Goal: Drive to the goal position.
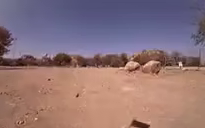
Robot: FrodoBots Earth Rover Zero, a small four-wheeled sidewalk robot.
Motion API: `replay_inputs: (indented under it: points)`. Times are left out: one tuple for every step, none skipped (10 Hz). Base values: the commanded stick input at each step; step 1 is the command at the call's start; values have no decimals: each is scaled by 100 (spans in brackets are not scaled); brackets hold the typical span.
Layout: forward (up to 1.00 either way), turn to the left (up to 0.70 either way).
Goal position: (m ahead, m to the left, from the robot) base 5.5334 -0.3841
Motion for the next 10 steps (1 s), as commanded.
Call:
replay_inputs:
  points:
    - [50, 0]
    - [50, 0]
    - [50, 0]
    - [50, 0]
    - [50, 0]
    - [50, 0]
    - [50, 0]
    - [50, 0]
    - [50, 0]
    - [50, 0]
